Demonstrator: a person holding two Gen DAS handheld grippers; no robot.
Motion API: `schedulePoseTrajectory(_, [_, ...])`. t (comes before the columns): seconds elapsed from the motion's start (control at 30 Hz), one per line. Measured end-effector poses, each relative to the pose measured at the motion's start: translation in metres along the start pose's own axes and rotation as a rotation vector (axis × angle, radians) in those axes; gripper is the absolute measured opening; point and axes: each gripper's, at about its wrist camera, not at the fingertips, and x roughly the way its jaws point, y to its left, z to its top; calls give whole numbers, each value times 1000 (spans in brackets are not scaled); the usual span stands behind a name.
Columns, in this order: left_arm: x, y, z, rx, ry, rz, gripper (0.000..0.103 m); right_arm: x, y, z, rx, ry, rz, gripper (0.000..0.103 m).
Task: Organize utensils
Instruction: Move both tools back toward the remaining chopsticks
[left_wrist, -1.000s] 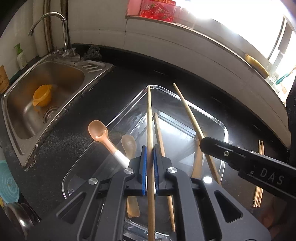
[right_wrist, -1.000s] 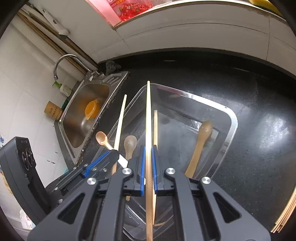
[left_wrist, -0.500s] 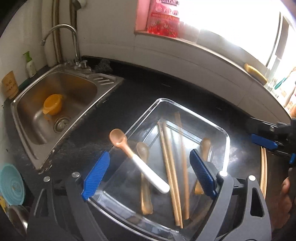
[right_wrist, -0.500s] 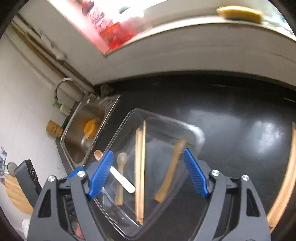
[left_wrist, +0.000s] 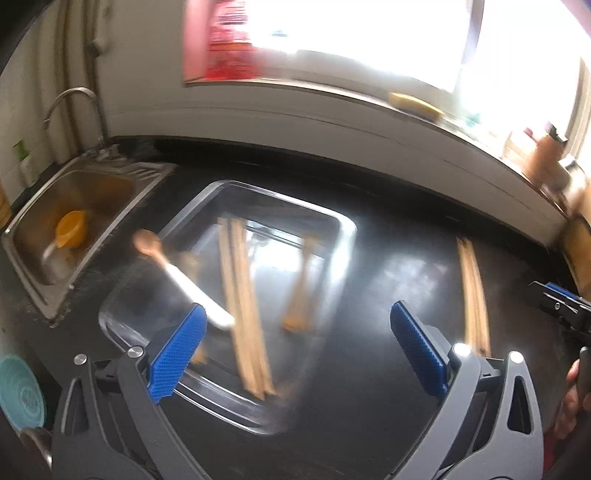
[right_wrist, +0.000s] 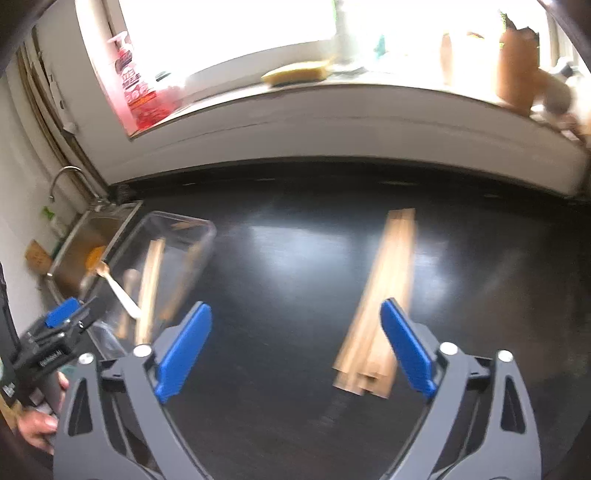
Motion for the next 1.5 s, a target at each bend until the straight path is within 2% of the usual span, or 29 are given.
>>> schedulePoseTrajectory(0.17, [-14,-49,-21,85,-16,-85,97,-42,-59,-38,67,-62,-108,95])
schedulePoseTrajectory(0.33, [-8,-91,-26,143,0,-134,97,-58,-90,-57,111,-61,-136,95])
schedulePoseTrajectory(0.53, [-7,-118,-31,196,10,-155,97,-62,-98,-59,133,-69,-112,95])
schedulePoseTrajectory(0.9, [12,-130,-24,216,39,-168,97,-39,-104,-51,136,-25,-79,95])
schedulePoseTrajectory(1.03, [38,-146,-18,256,69,-193,97,-23,-112,-47,152,-2,-81,95])
schedulePoseTrajectory(1.37, [149,-187,5,330,194,-205,97,32,-135,-27,179,79,-79,95])
schedulePoseTrajectory(1.5, [178,-199,13,349,219,-218,97,51,-140,-18,174,98,-89,95])
